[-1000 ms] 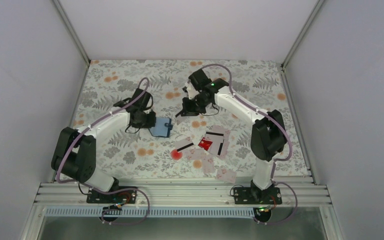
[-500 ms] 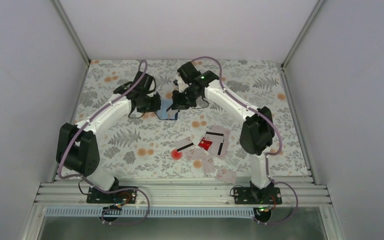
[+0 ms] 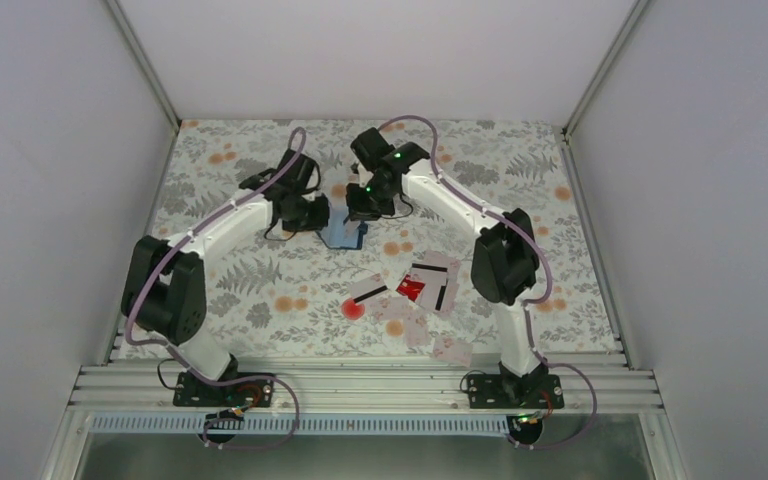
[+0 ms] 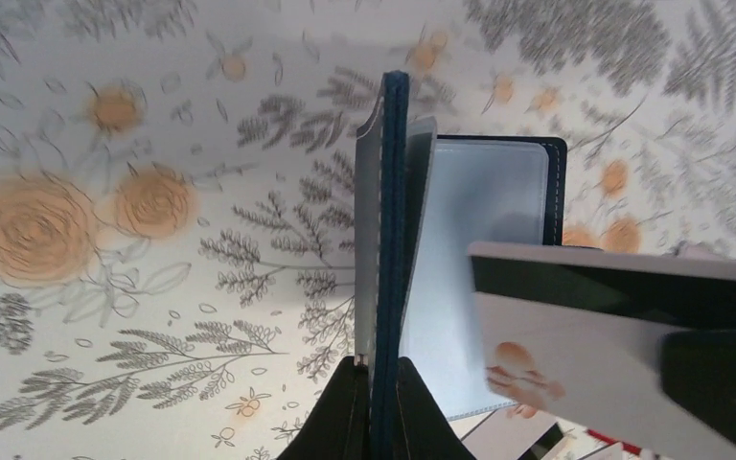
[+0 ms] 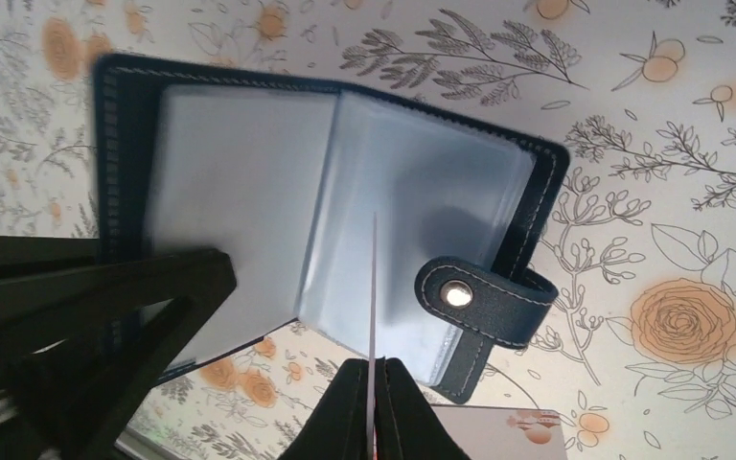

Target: Put the credit cards into the card holder

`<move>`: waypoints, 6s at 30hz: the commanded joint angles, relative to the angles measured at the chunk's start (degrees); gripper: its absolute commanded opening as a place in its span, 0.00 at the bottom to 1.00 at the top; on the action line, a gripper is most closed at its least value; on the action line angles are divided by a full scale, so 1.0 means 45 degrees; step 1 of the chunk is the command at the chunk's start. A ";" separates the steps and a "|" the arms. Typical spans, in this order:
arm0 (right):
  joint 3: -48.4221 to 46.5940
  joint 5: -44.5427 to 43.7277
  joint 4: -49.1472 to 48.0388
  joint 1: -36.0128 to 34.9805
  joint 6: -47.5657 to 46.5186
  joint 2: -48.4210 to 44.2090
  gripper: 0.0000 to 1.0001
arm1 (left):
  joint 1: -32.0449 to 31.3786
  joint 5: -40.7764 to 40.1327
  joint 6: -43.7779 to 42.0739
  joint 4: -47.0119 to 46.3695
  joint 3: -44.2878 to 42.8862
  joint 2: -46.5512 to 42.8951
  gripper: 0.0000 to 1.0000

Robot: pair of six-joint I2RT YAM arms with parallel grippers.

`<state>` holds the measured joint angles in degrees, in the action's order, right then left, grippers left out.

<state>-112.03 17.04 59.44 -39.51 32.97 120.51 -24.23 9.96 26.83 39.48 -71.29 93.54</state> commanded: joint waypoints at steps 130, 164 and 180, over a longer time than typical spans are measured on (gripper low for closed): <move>0.2571 1.3034 -0.4841 0.1424 -0.6665 -0.2173 0.04 | 0.3226 1.3230 -0.4838 -0.3675 0.1993 -0.4340 0.29; 0.1974 1.3212 -0.5004 0.1410 -0.6317 -0.2632 0.04 | 0.3228 1.3113 -0.4469 -0.2784 0.1669 -0.4420 0.02; 0.6003 0.4685 -0.4682 0.1455 -0.0525 -0.3665 0.62 | 0.3265 0.1327 -0.3909 0.0072 0.0258 -0.3030 0.02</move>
<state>-88.77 49.65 36.88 -32.84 20.58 104.64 -9.76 39.27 7.49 33.87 -68.69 75.72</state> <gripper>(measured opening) 0.624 0.028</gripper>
